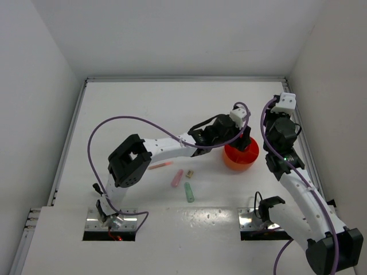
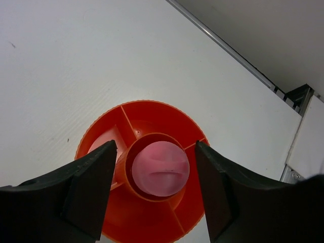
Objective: Sort the stationery into containers
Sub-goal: Place the stationery in the storage box.
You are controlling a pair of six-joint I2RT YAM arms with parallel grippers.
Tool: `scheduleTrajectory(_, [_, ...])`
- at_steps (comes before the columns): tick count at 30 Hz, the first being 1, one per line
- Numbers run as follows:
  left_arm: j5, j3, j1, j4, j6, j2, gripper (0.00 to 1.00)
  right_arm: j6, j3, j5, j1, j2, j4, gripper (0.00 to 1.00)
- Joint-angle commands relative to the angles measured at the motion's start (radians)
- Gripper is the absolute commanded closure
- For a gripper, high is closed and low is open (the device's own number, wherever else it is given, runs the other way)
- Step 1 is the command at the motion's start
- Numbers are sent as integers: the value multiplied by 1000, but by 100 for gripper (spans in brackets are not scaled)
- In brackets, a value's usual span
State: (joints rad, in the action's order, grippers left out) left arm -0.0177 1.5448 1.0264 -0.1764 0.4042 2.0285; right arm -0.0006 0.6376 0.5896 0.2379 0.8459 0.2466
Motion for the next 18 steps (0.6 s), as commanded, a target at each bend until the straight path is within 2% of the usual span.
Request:
scheduleTrajectory(1, [35, -5, 12, -9, -14, -73, 31, -2, 0, -7, -2, -11, 48, 74])
scheduleTrajectory(4, [45, -5, 12, -9, -15, -109, 31, -2, 0, -7, -2, -11, 48, 73])
scheduleTrajectory(6, [55, -5, 12, -9, -15, -145, 31, -2, 0, -7, -2, -11, 48, 68])
scheduleTrajectory(8, [80, -5, 12, -9, -25, -226, 34, -2, 0, -20, -2, -22, 39, 56])
scheduleTrajectory(9, [103, -5, 12, 18, -25, -256, 36, -13, 0, -31, -2, -37, 27, 41])
scheduleTrajectory(10, [128, -15, 12, 38, -25, -322, 40, -24, 0, -60, -2, -47, 16, 35])
scheduleTrajectory(11, [198, -25, 12, 64, -25, -358, 60, -24, 10, -80, -2, -47, -15, 32])
scheduleTrajectory(12, [252, -25, 12, 142, -9, -393, 76, -33, 10, -100, -2, -60, -30, 29])
scheduleTrajectory(13, [380, -49, 2, 193, 42, -459, 100, -42, 20, -166, -2, -61, -52, 31])
scheduleTrajectory(14, [448, -49, 1, 256, 77, -487, 100, -51, 33, -218, -2, -61, -76, 42])
scheduleTrajectory(15, [505, -64, -24, 328, 114, -508, 100, -52, 33, -273, -2, -61, -130, 86])
scheduleTrajectory(16, [548, -64, -46, 486, 160, -522, 100, -61, 42, -403, -2, -61, -157, 100])
scheduleTrajectory(17, [599, -64, -72, 577, 180, -522, 100, -79, 63, -480, -2, -32, -197, 100])
scheduleTrajectory(18, [599, -64, -139, 651, 180, -522, 92, -79, 77, -546, -2, -16, -235, 100])
